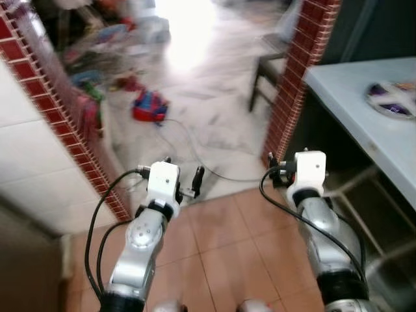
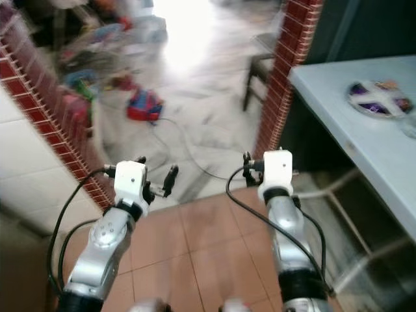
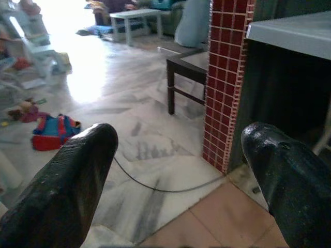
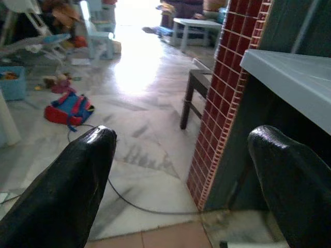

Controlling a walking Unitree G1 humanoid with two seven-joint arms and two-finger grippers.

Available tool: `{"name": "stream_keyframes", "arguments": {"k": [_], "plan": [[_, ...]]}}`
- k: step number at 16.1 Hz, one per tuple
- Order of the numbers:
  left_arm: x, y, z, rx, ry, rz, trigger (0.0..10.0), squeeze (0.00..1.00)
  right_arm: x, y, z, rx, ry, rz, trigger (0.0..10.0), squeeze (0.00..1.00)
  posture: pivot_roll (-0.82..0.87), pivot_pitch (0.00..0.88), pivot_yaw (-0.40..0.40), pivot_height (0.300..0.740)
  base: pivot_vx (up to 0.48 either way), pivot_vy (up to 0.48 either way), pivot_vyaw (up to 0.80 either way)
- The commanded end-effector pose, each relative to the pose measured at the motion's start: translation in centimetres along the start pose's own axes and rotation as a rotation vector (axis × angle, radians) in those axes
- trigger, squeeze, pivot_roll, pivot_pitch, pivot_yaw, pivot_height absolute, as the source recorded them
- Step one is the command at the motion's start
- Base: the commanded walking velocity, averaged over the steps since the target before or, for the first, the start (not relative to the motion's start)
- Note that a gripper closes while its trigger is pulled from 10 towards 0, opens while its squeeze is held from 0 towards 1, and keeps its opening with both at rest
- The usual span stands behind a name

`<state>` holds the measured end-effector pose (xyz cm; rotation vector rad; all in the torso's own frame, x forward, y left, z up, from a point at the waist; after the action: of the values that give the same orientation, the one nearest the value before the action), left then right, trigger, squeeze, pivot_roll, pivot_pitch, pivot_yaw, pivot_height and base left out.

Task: Restocking fridge

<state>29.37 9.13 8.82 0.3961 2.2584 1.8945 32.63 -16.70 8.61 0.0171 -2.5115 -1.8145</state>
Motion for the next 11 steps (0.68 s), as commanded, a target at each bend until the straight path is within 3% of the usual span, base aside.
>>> {"name": "stream_keyframes", "arguments": {"k": [1,6,11], "plan": [[0.03,0.18,0.64,-0.002,0.024,-0.004,10.0,0.0,-0.31,1.0,0.36,-0.005,0.013,-0.035,10.0,0.0,0.01,0.0,0.039,0.74,0.0,0.398,-0.8],[0.06,0.1,0.54,-0.015,0.031,-0.006,10.0,0.0,-0.18,0.98,0.28,-0.002,0.013,-0.037,10.0,0.0,0.01,0.0,0.038,0.74,0.0,0.074,-0.8],[0.03,0.2,0.52,-0.025,0.037,-0.014,10.0,0.0,-0.17,1.03,0.32,-0.002,0.015,-0.04,10.0,0.0,0.01,0.0,0.038,0.74,0.0,0.0,0.0]]}}
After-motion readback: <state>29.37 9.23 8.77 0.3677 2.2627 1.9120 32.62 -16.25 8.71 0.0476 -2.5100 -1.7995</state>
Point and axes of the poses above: a point about 5 cm out from each wrist's last joint towards the gripper, its own x axis pointing back from the gripper into the wrist, its own y axis along the axis of the wrist's last joint, z = x × y, the point moved 3 cm from there along -x, pointing out of the wrist towards the gripper, and after that the axes turned 12 degrees about x, right-handed, at the moved point
